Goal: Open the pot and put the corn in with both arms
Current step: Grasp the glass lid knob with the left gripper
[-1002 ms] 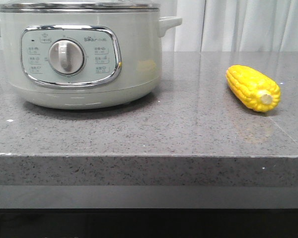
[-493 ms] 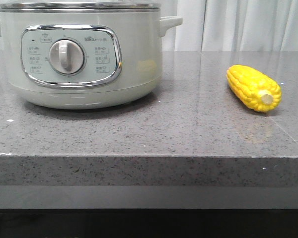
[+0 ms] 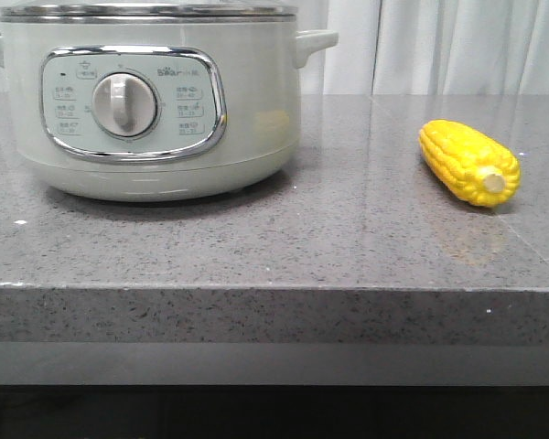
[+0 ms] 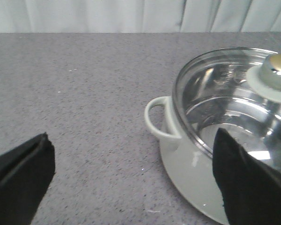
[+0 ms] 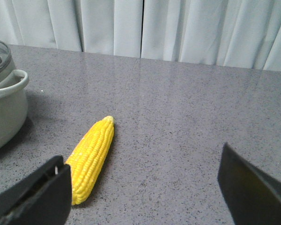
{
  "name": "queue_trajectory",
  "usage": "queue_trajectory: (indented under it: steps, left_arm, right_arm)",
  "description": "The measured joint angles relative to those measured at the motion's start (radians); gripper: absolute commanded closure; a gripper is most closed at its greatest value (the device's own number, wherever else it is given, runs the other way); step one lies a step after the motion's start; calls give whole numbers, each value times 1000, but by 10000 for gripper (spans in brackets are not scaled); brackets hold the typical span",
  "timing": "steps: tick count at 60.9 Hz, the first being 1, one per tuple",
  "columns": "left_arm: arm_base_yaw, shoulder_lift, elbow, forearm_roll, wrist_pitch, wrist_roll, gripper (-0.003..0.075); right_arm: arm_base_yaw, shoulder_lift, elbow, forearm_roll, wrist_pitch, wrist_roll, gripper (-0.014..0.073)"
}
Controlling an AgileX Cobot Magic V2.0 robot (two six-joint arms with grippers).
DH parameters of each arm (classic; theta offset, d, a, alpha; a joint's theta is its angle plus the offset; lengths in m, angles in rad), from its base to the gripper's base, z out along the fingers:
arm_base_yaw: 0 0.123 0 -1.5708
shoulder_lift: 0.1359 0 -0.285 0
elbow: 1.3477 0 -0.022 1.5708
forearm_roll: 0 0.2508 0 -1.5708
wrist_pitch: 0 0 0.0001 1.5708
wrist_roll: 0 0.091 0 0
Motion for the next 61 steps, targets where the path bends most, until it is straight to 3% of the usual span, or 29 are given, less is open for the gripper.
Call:
queue_trajectory:
  steps: [15,36,53,61]
  left_arm:
    - [-186,356,-370,-13,194,0,60]
    - [-290,764,-856,-52,426,0,60]
    - [-295,877,-929,-52,475,0,64]
    - [-295,889,-932,-52,484,0,115]
  right_arm:
    - [0,0,0,0,0,0,-51]
    - [0,0,0,0,8,0,-51]
    - [0,0,0,0,8,0,-51]
    - [0,0,0,0,8,0,-51]
